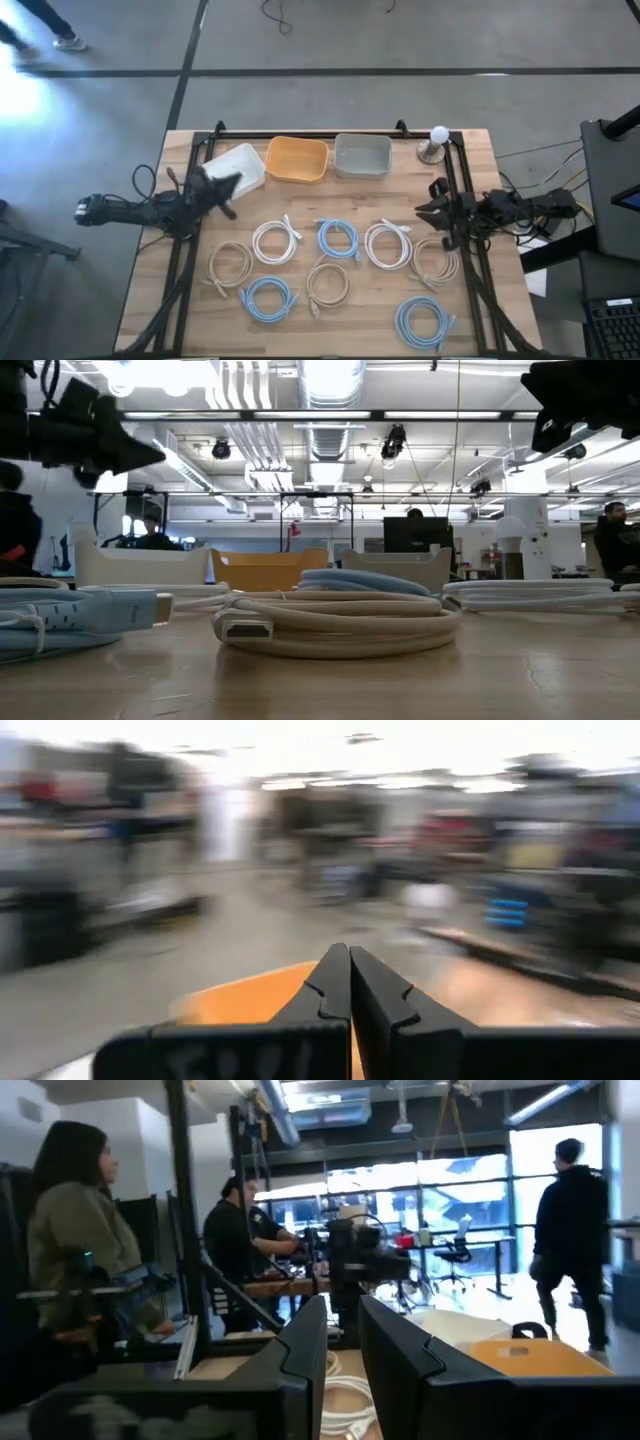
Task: Pick & Place USB Port
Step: Put the left white display cable into the white bin
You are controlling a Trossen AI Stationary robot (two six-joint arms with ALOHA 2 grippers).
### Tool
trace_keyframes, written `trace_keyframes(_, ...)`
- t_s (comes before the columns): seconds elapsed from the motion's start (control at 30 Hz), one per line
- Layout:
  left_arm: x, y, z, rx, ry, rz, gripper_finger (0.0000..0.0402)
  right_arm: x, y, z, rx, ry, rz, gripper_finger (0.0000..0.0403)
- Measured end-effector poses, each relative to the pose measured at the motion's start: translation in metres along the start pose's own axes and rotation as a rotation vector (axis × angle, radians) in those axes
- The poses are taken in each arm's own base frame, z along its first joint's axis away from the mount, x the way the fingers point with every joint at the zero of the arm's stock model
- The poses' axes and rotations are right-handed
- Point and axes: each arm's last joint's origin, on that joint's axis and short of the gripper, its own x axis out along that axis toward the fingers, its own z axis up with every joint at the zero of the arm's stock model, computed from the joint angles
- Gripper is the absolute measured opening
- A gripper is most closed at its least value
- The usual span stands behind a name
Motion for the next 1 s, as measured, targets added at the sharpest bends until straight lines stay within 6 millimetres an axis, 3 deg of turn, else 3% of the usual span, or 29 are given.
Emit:
trace_keyframes(0.1, -0.001, -0.007, 0.004, -0.03, -0.031, -0.24, 0.0, 0.004, 0.0, -0.001, 0.016, 0.006, -0.023, 0.0079)
trace_keyframes(0.2, -0.002, -0.01, 0.007, -0.079, -0.054, -0.369, 0.0, 0.009, 0.0, -0.004, 0.021, 0.031, -0.03, 0.0096)
trace_keyframes(0.57, -0.002, -0.011, 0.008, -0.164, -0.05, -0.406, 0.0003, 0.032, 0.003, -0.017, 0.036, 0.071, -0.034, 0.0139)
trace_keyframes(0.77, -0.002, -0.012, 0.009, -0.172, -0.032, -0.431, 0.006, 0.043, 0.004, -0.022, 0.018, 0.141, -0.041, 0.0151)
trace_keyframes(1.0, 0.001, -0.018, 0.03, -0.15, 0.045, -0.481, 0.0122, 0.075, 0.011, -0.001, -0.069, 0.151, -0.036, 0.0151)
